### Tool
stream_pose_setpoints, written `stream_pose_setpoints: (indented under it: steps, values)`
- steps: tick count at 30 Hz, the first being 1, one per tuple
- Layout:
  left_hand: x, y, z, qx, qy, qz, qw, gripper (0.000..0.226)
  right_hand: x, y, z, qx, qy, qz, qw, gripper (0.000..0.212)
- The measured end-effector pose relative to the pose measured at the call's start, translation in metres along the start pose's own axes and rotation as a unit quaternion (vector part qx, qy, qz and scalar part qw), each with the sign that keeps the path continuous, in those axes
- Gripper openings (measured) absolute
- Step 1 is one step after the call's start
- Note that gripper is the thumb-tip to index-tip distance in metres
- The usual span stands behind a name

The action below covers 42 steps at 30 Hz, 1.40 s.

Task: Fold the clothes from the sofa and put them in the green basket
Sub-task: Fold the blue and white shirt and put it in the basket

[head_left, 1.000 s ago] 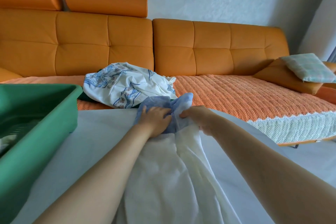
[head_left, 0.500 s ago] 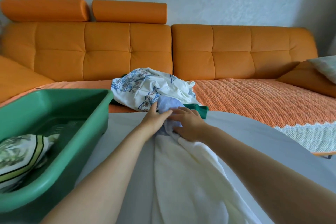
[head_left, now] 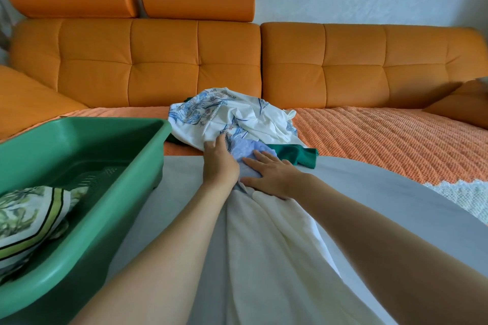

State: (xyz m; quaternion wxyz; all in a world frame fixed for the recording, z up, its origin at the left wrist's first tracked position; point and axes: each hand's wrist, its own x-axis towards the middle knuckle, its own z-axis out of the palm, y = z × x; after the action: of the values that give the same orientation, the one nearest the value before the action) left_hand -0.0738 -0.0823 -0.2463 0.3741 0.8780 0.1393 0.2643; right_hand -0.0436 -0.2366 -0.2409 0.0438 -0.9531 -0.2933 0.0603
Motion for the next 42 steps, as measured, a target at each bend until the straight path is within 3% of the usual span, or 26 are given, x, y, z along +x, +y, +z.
stream_pose_setpoints:
  steps: [2, 4, 7, 11, 15, 20, 24, 29, 32, 36, 42]
  values:
    - [0.003, 0.009, 0.000, 0.030, 0.027, 0.134, 0.990, 0.054, 0.003, -0.005, 0.001, 0.039, -0.001, 0.026, 0.999, 0.087]
    - [0.007, 0.016, 0.004, 0.063, -0.052, 0.201, 0.976, 0.045, 0.004, -0.007, 0.000, 0.090, 0.017, 0.023, 0.996, 0.089]
    - [0.008, 0.006, 0.014, 0.112, -0.227, 0.118, 0.960, 0.043, 0.002, -0.004, -0.001, 0.136, 0.021, 0.007, 0.990, 0.080]
    - [0.005, -0.020, 0.017, 0.182, -0.295, 0.106, 0.932, 0.051, -0.010, 0.003, -0.008, 0.233, 0.003, -0.002, 0.972, 0.073]
    - [0.004, -0.014, 0.011, 0.212, -0.293, 0.105, 0.926, 0.054, -0.030, 0.004, -0.012, 0.195, 0.010, 0.001, 0.981, 0.074]
    - [-0.013, 0.008, -0.016, 0.258, -0.236, 0.148, 0.925, 0.053, -0.058, 0.000, -0.015, 0.171, -0.011, 0.025, 0.985, 0.075]
    - [-0.036, 0.028, -0.044, 0.215, -0.188, 0.161, 0.945, 0.049, -0.085, -0.008, -0.024, 0.177, -0.017, 0.059, 0.982, 0.082]
    - [-0.081, 0.053, -0.071, 0.166, -0.122, 0.220, 0.953, 0.025, -0.128, -0.017, -0.036, 0.153, -0.016, 0.097, 0.983, 0.095]
    - [-0.122, 0.056, -0.079, 0.154, -0.148, 0.245, 0.946, 0.016, -0.158, -0.020, -0.036, 0.118, -0.011, 0.145, 0.982, 0.082]
    - [-0.171, 0.052, -0.079, 0.209, -0.296, 0.241, 0.900, 0.041, -0.197, -0.032, -0.033, 0.092, -0.064, 0.145, 0.983, 0.067]
    - [-0.220, 0.046, -0.067, 0.271, -0.423, 0.207, 0.840, 0.089, -0.230, -0.041, -0.033, -0.010, -0.031, 0.158, 0.987, 0.033]
